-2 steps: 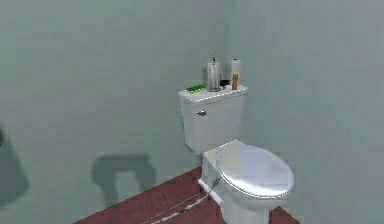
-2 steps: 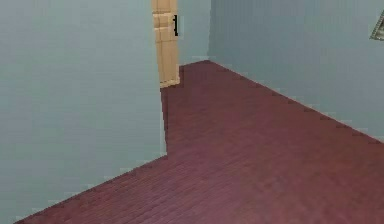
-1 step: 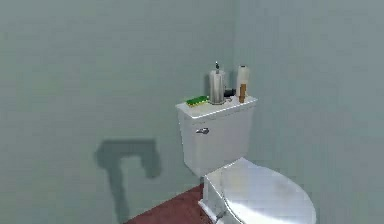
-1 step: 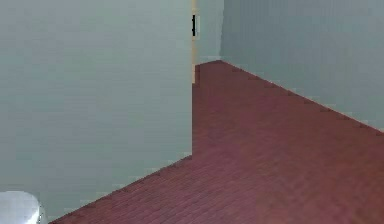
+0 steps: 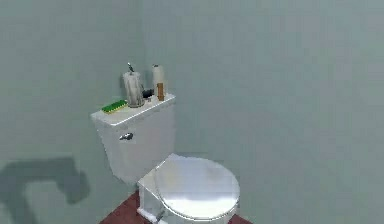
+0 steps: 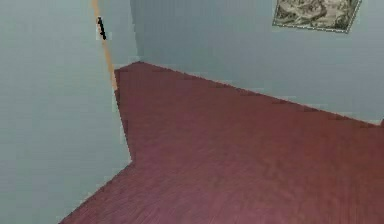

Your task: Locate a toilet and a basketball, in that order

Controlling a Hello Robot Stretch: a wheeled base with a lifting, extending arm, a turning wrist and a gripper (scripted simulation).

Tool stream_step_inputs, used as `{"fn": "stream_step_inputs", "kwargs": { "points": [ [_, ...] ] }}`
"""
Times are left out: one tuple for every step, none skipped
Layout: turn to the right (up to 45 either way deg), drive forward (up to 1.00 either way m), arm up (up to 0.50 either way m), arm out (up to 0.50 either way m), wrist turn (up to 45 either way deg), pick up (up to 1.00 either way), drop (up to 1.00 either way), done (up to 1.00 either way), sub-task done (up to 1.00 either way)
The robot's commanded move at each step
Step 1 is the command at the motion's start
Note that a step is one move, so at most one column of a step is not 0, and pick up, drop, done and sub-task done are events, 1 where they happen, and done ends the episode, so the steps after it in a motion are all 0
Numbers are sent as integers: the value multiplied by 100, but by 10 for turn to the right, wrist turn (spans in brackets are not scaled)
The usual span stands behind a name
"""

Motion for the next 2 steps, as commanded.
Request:
{"fn": "stream_step_inputs", "kwargs": {
  "points": [
    [0, 0, 0, 0, 0, 0, 0, 0, 100],
    [450, 0, 0, 0, 0, 0, 0, 0, 0]
  ]
}}
